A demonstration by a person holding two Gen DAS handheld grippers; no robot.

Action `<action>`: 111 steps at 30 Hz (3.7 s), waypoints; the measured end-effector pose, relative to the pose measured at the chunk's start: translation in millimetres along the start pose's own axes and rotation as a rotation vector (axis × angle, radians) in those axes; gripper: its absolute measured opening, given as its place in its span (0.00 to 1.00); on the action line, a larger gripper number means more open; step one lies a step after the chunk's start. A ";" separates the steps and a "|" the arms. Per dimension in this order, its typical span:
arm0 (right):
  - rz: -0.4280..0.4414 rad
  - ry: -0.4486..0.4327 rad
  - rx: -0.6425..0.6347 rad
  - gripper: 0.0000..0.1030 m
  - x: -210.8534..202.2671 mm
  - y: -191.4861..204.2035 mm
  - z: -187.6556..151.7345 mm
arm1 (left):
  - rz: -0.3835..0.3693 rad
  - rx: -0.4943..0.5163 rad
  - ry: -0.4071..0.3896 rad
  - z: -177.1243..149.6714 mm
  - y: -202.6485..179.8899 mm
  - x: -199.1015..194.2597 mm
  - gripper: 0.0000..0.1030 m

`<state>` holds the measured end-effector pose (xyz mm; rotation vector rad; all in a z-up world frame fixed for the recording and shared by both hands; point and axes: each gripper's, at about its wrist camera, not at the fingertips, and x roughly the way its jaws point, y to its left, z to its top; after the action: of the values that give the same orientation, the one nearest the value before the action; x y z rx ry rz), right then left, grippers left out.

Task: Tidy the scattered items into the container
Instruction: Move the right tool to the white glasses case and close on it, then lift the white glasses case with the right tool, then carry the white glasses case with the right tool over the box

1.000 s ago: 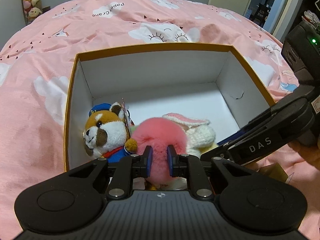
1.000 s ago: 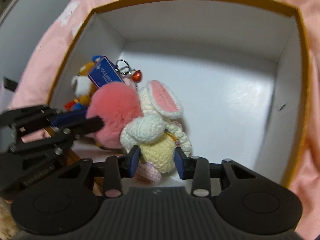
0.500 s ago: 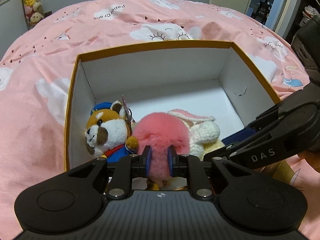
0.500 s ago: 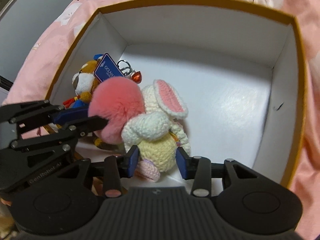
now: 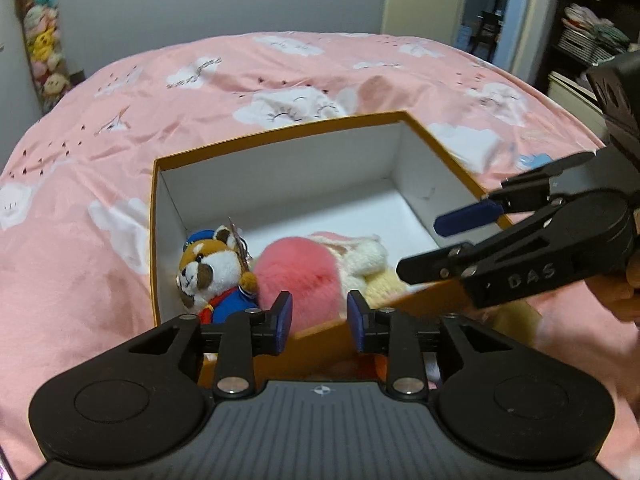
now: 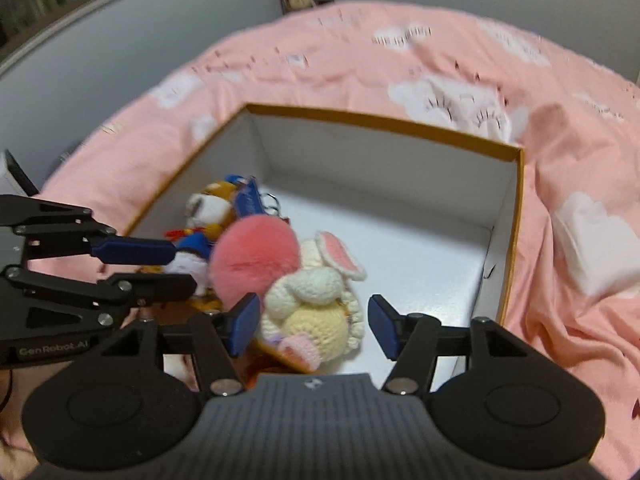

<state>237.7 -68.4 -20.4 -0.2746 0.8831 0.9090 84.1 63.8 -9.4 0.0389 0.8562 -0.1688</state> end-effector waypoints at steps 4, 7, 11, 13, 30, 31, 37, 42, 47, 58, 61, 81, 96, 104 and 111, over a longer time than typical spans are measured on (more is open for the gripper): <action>0.027 -0.046 -0.015 0.61 -22.0 5.1 -21.9 | -0.023 0.100 -0.003 -17.7 -11.4 -10.6 0.45; 0.008 -0.083 -0.048 0.61 -27.8 12.0 -36.8 | -0.033 0.164 -0.002 -31.9 -18.9 -15.8 0.45; 0.011 -0.086 -0.085 0.61 -37.8 25.1 -61.1 | -0.038 0.225 0.008 -51.0 -25.1 -21.2 0.45; 0.013 -0.080 -0.131 0.61 -40.7 34.0 -72.0 | -0.035 0.255 0.022 -59.8 -28.7 -23.4 0.46; 0.050 0.100 -0.548 0.67 2.4 109.8 -99.3 | -0.014 0.288 0.186 -93.4 -29.6 -6.0 0.45; 0.045 0.105 -0.554 0.67 5.2 111.0 -99.5 | -0.013 0.283 0.189 -93.4 -29.3 -5.4 0.45; 0.029 0.131 -0.593 0.66 21.7 118.8 -97.8 | -0.015 0.271 0.191 -93.3 -28.7 -6.7 0.45; 0.026 0.136 -0.624 0.67 28.8 125.5 -98.2 | -0.015 0.268 0.191 -93.3 -28.6 -8.3 0.45; 0.030 0.137 -0.613 0.67 29.5 123.4 -98.3 | -0.013 0.257 0.190 -93.7 -26.4 -9.7 0.45; 0.047 0.142 -0.506 0.65 17.3 107.1 -94.2 | -0.011 0.216 0.175 -89.5 -18.7 -16.4 0.45; 0.043 0.131 -0.466 0.65 9.7 98.1 -92.8 | -0.011 0.207 0.170 -87.9 -17.0 -18.9 0.45; 0.071 -0.003 -0.198 0.03 -69.8 35.3 -58.6 | -0.119 0.108 0.137 -73.7 -1.6 -25.7 0.46; 0.188 0.138 -0.120 0.40 1.8 51.9 -56.6 | -0.082 -0.013 0.195 -72.7 8.0 -11.8 0.45; 0.176 0.257 -0.123 0.41 58.0 59.2 -48.6 | -0.060 -0.039 0.208 -75.1 12.3 -7.5 0.45; 0.169 0.266 -0.122 0.30 64.0 63.2 -55.5 | -0.133 0.034 0.222 -78.7 0.7 -11.3 0.46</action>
<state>177.4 -24.1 -95.0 -0.4381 1.1098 1.1024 18.1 74.1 -52.5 0.0333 1.0783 -0.3082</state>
